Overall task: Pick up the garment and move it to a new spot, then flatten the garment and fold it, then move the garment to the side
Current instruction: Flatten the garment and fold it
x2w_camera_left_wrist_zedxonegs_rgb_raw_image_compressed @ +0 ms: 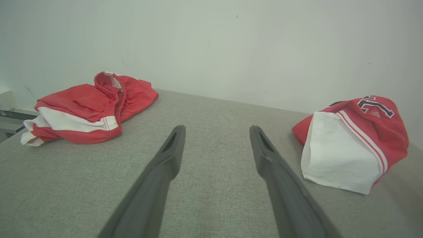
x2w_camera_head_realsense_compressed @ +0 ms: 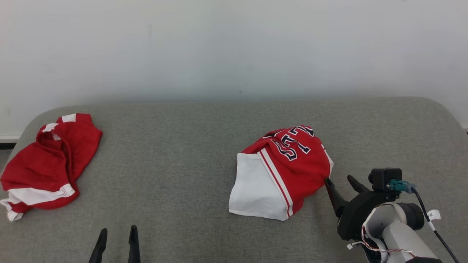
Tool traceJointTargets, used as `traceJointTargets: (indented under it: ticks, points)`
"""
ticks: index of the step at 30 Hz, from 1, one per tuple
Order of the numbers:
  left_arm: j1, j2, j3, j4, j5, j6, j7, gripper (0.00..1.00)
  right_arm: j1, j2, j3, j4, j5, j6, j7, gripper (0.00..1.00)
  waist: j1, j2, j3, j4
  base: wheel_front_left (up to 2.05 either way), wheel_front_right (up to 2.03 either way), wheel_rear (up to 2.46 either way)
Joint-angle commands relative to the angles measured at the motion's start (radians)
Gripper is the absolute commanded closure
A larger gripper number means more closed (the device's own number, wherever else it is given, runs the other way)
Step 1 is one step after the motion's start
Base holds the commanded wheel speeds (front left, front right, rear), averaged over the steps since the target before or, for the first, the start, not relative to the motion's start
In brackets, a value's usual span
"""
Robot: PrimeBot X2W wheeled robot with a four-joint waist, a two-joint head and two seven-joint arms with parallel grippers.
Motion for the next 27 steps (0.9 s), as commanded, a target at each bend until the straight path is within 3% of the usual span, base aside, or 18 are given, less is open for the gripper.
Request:
traceJointTargets:
  ticks: [1,7,14,15,17,27]
  points:
    - [-0.01,-0.001,-0.001,0.001,0.009,-0.002,-0.001,0.0,-0.017,-0.008,0.013,0.02,0.016,-0.002,0.0,0.0,-0.0001,-0.0001,0.012,0.022,0.0,0.0,0.0]
    - [-0.019,0.005,-0.015,-0.008,0.018,-0.008,-0.001,0.0,-0.103,-0.035,0.087,0.155,0.101,-0.002,-0.031,0.0,-0.0001,-0.0001,0.035,0.056,0.0,0.0,0.0]
    - [-0.028,0.013,-0.028,-0.012,0.02,-0.011,0.004,0.0,-0.171,-0.027,0.176,0.232,0.207,-0.002,-0.04,0.0,-0.0001,-0.0001,0.054,0.084,0.0,0.0,0.0]
    - [-0.032,0.014,-0.031,-0.012,0.02,-0.011,0.005,0.0,-0.182,-0.032,0.196,0.235,0.218,-0.002,-0.039,0.24,-0.0001,-0.0001,0.057,0.089,0.0,0.0,0.0]
    - [-0.038,0.016,-0.031,-0.011,0.018,-0.009,0.005,0.0,-0.208,-0.042,0.231,0.234,0.233,-0.002,-0.061,1.0,-0.0001,-0.0001,0.061,0.095,0.0,0.0,0.0]
    - [-0.05,0.024,-0.015,0.013,0.0,-0.004,0.001,0.0,-0.356,-0.032,0.418,0.087,0.316,-0.002,-0.207,1.0,-0.0001,-0.0001,0.048,0.079,0.0,0.0,0.0]
